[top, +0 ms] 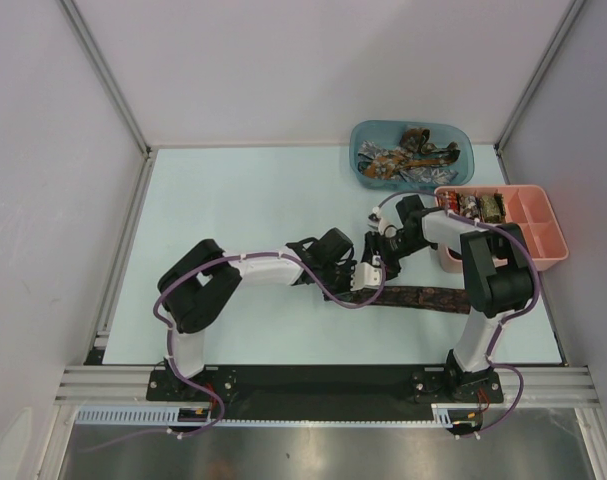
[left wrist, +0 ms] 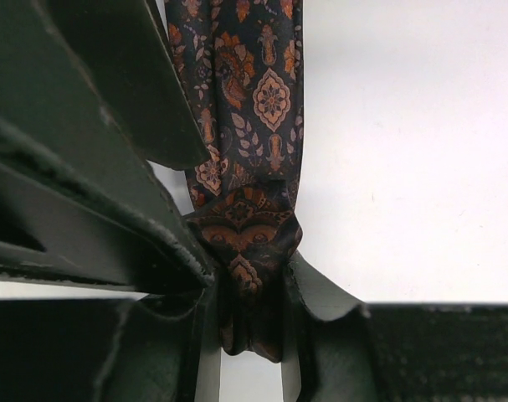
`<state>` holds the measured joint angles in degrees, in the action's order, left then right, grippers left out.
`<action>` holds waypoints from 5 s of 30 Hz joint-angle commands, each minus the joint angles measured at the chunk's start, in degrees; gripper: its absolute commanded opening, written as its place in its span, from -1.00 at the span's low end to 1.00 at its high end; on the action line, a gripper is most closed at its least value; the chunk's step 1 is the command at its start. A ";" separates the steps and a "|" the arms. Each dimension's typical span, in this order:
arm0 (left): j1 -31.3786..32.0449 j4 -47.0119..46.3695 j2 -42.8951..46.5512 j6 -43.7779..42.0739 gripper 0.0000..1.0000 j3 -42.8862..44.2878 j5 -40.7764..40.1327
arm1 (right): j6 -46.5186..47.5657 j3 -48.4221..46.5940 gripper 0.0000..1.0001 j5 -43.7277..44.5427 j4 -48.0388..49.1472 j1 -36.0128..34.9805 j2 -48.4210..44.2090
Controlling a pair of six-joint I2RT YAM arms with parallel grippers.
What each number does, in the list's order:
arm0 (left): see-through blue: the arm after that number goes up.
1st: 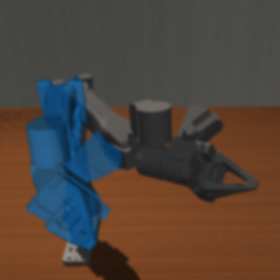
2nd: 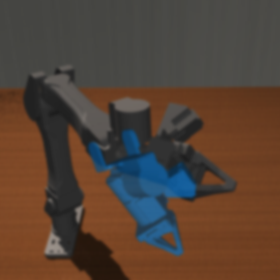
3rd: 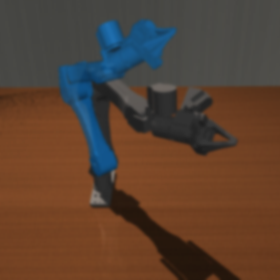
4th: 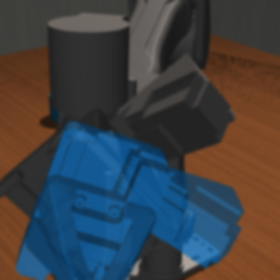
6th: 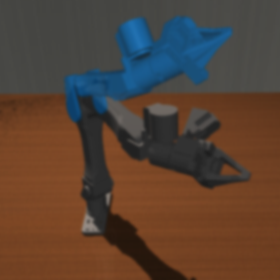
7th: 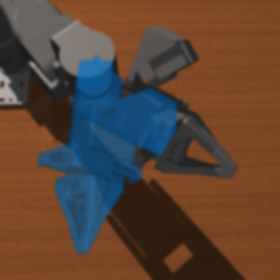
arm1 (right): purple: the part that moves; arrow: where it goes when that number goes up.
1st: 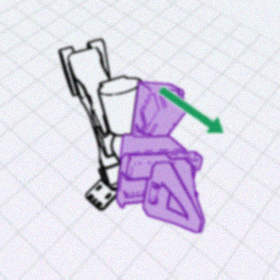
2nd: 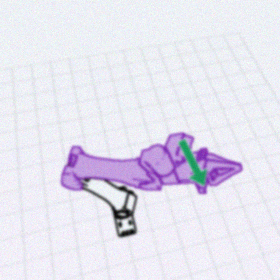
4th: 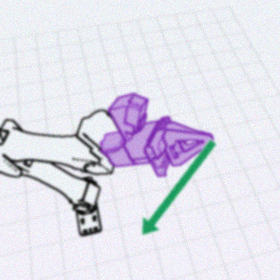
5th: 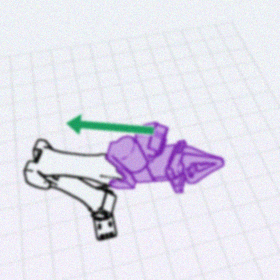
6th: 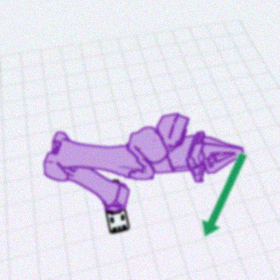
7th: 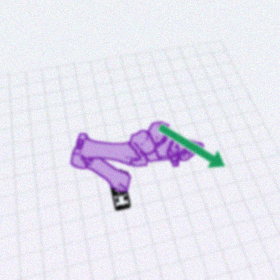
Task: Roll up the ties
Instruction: Roll the tie at the center of the board.
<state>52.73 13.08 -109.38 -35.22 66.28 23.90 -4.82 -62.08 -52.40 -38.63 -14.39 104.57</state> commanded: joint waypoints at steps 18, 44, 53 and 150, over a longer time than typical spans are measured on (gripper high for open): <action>-3.15 6.44 1.54 0.76 0.03 -1.85 1.14 | 0.77 1.61 -1.00 9.41 2.60 -1.78 4.06; -3.42 -7.54 -4.00 15.71 0.41 0.34 12.49 | 0.16 4.34 -1.00 16.19 4.88 -4.15 3.27; -5.88 -6.76 -1.45 11.78 0.57 -1.33 9.33 | 0.86 5.13 -1.00 16.98 5.41 -5.12 2.57; -1.58 -9.92 -3.30 9.38 -0.13 1.57 12.84 | 0.78 4.08 -1.00 10.40 3.47 -2.57 10.29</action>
<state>50.78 4.75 -112.27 -28.21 66.26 33.93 -5.76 -57.69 -48.31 -38.04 -13.98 110.54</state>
